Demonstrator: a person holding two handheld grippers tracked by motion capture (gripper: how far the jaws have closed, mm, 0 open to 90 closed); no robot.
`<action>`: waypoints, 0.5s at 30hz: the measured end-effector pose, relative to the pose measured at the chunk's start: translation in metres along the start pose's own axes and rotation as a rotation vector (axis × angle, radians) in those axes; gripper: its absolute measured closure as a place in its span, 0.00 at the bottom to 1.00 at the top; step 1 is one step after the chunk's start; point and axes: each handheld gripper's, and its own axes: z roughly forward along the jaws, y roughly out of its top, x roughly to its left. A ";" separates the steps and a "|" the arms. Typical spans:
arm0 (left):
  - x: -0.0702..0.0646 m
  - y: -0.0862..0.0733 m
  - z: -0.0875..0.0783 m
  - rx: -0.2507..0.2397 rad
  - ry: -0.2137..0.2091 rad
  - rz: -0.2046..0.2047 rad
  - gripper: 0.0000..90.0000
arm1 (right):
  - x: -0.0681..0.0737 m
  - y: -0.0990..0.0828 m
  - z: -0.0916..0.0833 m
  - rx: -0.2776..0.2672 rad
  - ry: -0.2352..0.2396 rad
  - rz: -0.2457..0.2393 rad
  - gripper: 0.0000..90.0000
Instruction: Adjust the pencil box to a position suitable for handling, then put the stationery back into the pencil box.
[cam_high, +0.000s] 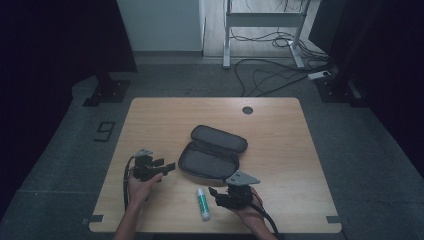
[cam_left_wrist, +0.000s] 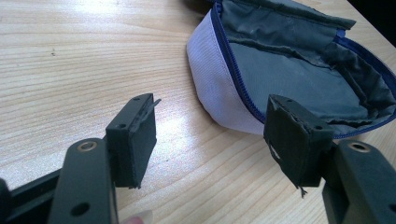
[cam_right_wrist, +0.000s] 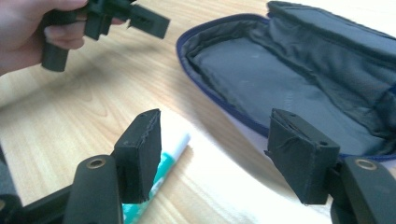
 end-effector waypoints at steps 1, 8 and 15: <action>0.000 0.000 0.000 0.002 0.001 0.005 0.38 | 0.004 0.000 0.001 0.007 0.009 0.000 0.38; 0.000 0.001 0.001 0.002 -0.001 0.011 0.38 | 0.014 -0.002 0.006 0.025 0.030 -0.013 0.38; -0.001 0.000 0.003 0.014 -0.003 0.015 0.38 | 0.024 -0.007 0.016 0.053 0.030 -0.030 0.38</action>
